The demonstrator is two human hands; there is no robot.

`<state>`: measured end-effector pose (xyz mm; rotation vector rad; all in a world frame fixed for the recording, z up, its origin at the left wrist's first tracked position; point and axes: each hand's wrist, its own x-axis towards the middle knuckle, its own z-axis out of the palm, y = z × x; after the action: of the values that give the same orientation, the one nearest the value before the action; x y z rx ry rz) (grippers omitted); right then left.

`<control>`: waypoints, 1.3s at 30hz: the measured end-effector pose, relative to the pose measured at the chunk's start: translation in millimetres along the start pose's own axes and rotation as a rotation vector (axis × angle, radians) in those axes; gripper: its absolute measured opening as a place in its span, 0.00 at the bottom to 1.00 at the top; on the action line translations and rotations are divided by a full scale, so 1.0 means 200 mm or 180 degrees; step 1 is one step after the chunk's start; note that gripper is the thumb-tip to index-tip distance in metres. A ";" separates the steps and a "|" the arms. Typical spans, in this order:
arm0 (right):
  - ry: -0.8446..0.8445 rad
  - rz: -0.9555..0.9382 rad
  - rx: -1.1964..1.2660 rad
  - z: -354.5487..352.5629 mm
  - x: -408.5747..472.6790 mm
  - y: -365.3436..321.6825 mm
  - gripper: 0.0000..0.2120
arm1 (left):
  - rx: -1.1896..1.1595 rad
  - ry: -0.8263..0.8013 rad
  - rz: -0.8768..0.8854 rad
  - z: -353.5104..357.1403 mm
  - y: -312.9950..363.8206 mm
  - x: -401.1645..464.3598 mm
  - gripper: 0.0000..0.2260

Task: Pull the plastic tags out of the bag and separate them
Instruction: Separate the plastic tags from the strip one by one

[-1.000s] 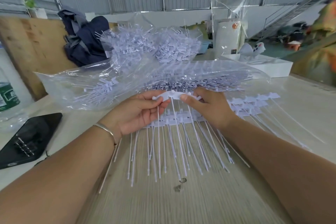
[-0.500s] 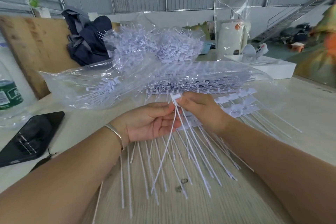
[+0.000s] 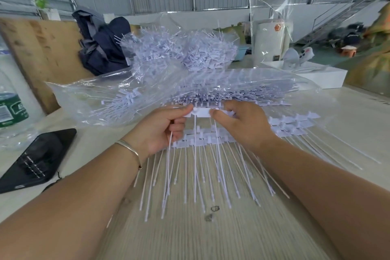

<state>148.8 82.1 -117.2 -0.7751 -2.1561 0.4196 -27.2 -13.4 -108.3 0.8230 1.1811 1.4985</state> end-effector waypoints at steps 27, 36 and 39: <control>-0.0102 -0.0536 -0.1038 0.01 -0.01 -0.02 0.25 | 0.5444 0.2119 0.1176 0.05 0.01 -0.05 0.04; 0.0080 -0.0315 -0.0601 -0.03 0.00 0.04 0.22 | 0.3556 0.1547 0.1021 -0.01 0.00 0.01 0.14; -0.0010 -0.0310 -0.0437 -0.02 -0.01 0.04 0.23 | 0.3628 0.1575 0.1287 0.02 0.00 0.01 0.10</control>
<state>156.0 86.7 -118.8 -0.7411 -2.2330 0.2246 -24.4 -11.0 -108.2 1.5441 2.4350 1.2875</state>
